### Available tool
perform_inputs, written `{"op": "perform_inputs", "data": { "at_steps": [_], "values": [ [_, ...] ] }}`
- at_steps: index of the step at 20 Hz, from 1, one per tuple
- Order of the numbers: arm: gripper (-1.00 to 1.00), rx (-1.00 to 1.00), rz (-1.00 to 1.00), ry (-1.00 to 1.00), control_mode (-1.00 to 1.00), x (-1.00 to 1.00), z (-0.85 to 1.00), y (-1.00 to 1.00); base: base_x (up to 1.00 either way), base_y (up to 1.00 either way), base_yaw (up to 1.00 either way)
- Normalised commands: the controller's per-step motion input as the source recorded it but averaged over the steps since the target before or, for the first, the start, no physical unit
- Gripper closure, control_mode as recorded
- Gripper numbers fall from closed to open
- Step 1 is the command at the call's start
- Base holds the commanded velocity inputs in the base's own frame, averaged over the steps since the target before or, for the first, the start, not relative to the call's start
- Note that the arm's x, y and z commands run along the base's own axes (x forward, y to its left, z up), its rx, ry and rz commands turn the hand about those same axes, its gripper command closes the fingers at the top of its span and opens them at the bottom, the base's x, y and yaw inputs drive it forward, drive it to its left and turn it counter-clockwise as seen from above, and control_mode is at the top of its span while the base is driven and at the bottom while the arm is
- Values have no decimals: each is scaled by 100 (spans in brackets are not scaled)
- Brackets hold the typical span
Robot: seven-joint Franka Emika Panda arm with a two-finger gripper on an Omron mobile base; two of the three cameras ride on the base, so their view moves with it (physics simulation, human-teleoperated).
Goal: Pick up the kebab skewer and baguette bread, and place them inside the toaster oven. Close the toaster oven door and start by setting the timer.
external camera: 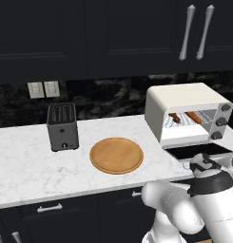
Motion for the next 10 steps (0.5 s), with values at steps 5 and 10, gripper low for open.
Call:
{"op": "perform_inputs", "data": {
  "at_steps": [5,10],
  "values": [
    [-100,9,0,2,-100,64,95,0,0,0,0],
    [-100,8,0,3,-100,72,80,0,0,0,0]
  ]
}}
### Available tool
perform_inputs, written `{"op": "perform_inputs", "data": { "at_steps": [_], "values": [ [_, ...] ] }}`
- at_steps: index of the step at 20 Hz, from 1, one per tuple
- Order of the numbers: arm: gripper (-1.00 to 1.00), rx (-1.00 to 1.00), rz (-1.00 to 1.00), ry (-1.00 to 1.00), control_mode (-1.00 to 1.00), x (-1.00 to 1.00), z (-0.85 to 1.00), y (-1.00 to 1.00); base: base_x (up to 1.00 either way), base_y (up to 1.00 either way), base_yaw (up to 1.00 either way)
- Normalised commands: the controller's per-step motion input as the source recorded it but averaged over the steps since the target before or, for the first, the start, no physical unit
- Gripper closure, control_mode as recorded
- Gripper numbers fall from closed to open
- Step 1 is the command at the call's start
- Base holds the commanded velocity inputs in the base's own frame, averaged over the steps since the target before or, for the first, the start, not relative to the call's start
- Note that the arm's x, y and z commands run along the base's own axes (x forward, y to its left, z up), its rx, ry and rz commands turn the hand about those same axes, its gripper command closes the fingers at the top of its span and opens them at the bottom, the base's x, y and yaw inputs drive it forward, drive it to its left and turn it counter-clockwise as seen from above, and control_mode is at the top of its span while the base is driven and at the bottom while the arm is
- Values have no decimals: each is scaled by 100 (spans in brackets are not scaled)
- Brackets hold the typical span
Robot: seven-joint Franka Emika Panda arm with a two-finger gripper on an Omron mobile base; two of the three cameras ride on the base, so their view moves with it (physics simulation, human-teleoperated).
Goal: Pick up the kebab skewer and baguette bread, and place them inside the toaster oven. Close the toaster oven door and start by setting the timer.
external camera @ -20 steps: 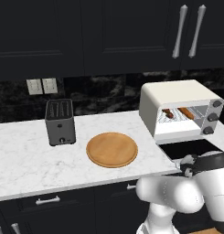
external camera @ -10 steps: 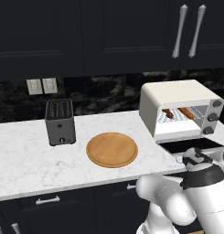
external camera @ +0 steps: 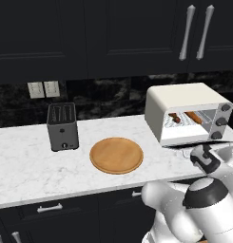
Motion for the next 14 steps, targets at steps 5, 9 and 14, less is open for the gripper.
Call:
{"op": "perform_inputs", "data": {
  "at_steps": [5,9,14],
  "values": [
    [-100,12,0,9,-100,84,64,0,0,0,0],
    [-100,13,0,6,-100,93,43,0,0,0,0],
    [-100,13,0,4,-100,75,22,5,0,0,0]
  ]
}}
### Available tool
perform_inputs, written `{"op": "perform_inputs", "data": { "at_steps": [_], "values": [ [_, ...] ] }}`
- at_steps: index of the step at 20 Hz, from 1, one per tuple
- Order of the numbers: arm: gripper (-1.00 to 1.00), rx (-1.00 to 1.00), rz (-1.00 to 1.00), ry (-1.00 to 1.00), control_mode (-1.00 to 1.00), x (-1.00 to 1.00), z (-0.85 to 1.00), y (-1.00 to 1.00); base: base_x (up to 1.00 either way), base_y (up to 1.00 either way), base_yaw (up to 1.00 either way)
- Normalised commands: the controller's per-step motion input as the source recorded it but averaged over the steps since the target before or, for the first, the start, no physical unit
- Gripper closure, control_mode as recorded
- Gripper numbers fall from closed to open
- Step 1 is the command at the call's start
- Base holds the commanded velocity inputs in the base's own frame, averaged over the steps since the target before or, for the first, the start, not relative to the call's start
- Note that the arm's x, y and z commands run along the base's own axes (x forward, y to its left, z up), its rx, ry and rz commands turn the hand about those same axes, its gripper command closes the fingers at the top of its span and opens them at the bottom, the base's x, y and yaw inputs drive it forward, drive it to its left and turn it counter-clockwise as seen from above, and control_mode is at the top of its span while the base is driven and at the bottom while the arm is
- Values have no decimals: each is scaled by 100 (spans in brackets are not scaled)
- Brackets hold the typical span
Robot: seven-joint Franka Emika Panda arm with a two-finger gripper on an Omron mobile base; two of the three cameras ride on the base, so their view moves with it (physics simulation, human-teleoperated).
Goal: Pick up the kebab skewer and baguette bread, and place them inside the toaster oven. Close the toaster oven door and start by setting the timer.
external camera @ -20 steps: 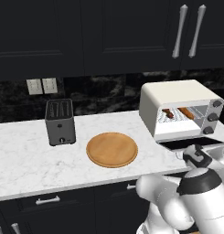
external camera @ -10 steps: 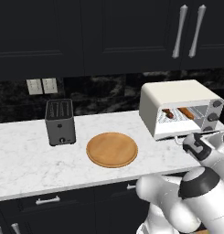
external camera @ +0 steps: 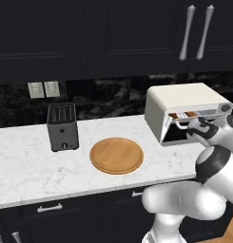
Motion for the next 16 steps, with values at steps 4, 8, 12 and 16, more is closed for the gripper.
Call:
{"op": "perform_inputs", "data": {
  "at_steps": [4,8,12,16],
  "values": [
    [-100,12,0,0,-100,65,3,10,0,0,0],
    [-100,7,0,1,-100,58,29,1,0,0,0],
    [-100,0,0,5,-100,21,46,-1,0,0,0],
    [-100,0,0,5,-100,25,16,0,0,0,0]
  ]
}}
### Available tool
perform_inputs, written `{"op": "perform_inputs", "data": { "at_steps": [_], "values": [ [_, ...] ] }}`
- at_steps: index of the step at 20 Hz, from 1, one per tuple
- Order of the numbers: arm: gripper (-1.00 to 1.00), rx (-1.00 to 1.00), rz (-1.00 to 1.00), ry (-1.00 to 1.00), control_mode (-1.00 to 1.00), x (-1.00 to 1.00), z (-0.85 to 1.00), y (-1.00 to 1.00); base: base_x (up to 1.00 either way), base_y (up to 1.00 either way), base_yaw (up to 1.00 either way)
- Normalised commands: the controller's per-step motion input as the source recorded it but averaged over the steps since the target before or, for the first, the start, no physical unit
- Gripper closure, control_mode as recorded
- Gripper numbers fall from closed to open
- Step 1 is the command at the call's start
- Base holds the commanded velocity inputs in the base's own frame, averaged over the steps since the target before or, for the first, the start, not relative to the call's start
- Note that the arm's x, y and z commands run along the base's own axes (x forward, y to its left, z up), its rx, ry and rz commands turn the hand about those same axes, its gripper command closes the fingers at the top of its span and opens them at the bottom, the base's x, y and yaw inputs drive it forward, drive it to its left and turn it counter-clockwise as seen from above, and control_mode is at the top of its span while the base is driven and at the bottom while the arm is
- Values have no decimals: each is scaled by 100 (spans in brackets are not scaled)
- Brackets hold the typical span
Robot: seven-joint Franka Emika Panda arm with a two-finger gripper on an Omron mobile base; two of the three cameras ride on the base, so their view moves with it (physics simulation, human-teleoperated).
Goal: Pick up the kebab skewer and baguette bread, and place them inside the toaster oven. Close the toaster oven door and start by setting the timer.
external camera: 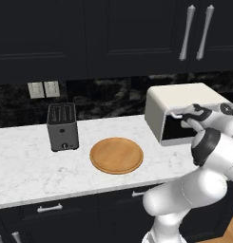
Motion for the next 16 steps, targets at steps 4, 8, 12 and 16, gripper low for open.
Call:
{"op": "perform_inputs", "data": {
  "at_steps": [4,8,12,16],
  "values": [
    [-100,0,0,8,-100,64,3,4,0,0,0],
    [-100,0,0,1,-100,66,0,14,0,0,0],
    [-100,0,0,0,-100,25,0,9,0,0,0],
    [-100,0,0,2,-100,0,24,0,0,0,0]
  ]
}}
